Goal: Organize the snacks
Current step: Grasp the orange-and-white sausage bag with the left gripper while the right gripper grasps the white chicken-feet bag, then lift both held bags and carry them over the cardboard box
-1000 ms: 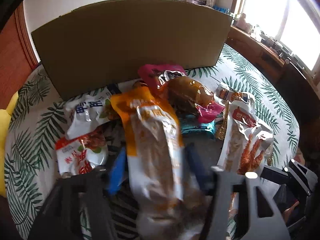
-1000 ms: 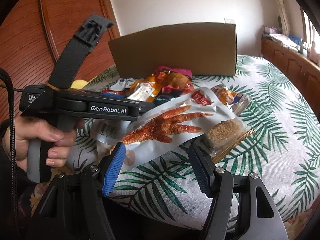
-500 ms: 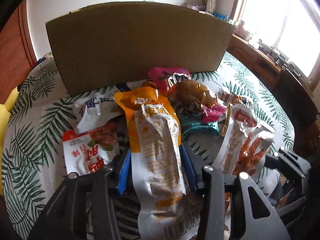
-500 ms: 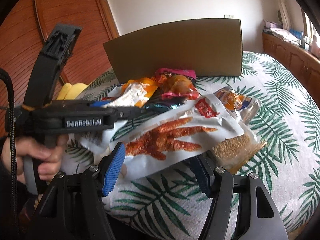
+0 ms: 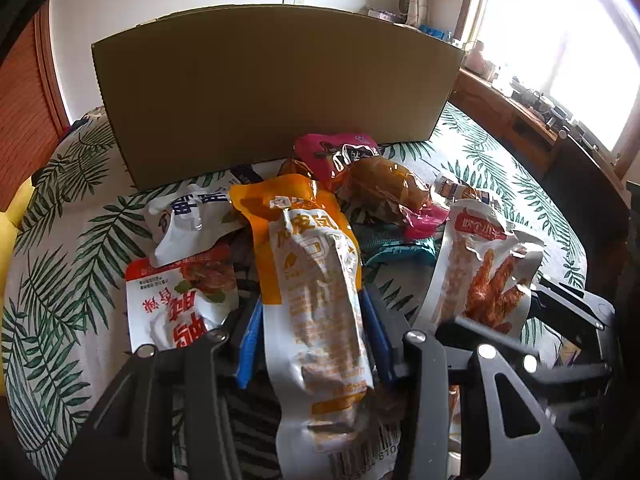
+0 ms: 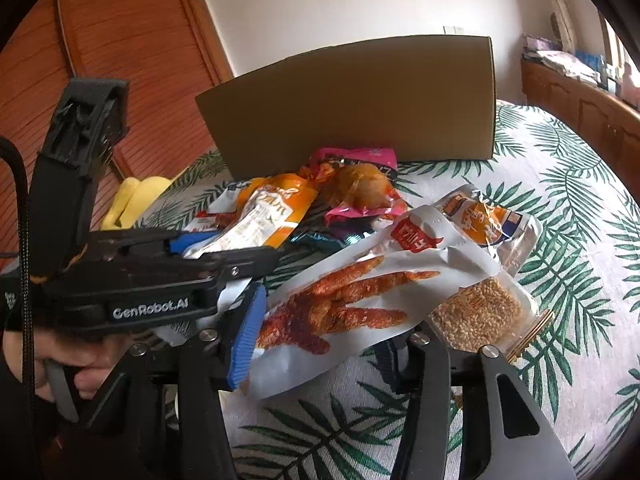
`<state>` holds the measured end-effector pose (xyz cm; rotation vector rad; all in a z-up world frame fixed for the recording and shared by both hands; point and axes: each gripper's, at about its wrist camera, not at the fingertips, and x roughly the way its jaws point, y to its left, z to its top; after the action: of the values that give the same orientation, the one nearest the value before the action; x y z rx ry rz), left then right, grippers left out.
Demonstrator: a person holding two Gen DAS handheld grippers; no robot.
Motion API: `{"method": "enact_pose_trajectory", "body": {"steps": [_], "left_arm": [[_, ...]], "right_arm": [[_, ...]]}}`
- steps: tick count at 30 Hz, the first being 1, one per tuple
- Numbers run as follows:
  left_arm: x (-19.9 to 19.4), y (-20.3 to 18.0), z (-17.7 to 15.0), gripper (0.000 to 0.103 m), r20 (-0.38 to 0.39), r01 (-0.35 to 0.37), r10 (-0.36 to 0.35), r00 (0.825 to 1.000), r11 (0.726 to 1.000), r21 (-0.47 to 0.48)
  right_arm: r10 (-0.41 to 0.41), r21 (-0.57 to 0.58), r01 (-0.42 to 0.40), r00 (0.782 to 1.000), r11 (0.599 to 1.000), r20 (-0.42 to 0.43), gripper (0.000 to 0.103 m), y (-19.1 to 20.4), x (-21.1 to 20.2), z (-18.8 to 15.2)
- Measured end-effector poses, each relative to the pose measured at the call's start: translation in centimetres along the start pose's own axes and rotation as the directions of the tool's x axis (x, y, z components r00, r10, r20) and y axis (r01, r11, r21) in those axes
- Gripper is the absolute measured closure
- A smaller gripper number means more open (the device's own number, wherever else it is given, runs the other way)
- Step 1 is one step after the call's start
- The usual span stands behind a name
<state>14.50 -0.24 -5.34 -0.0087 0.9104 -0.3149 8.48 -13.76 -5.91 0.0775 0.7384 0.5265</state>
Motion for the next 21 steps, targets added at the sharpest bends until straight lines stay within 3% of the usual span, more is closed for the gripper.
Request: {"method": "enact_pose_trajectory", "body": {"steps": [9, 16, 21], "left_arm": [[-1.4, 0.9, -1.0, 0.061, 0.043, 0.019, -0.018, 0.999, 1.000, -0.023], [-4.2, 0.8, -1.5, 0.061, 0.124, 0.034, -0.030, 0.992, 0.999, -0.029], [-6.4, 0.7, -1.4, 0.061, 0.187, 0.040, -0.034, 0.982, 0.999, -0.028]], "right_arm": [[0.038, 0.016, -0.038, 0.999, 0.999, 0.036, 0.073, -0.7, -1.0, 0.6], [0.066, -0.015, -0.065, 0.994, 0.998, 0.082, 0.081, -0.1, -3.1, 1.4], [0.046, -0.054, -0.039, 0.992, 0.998, 0.121, 0.084, 0.3, -4.4, 2.4]]}}
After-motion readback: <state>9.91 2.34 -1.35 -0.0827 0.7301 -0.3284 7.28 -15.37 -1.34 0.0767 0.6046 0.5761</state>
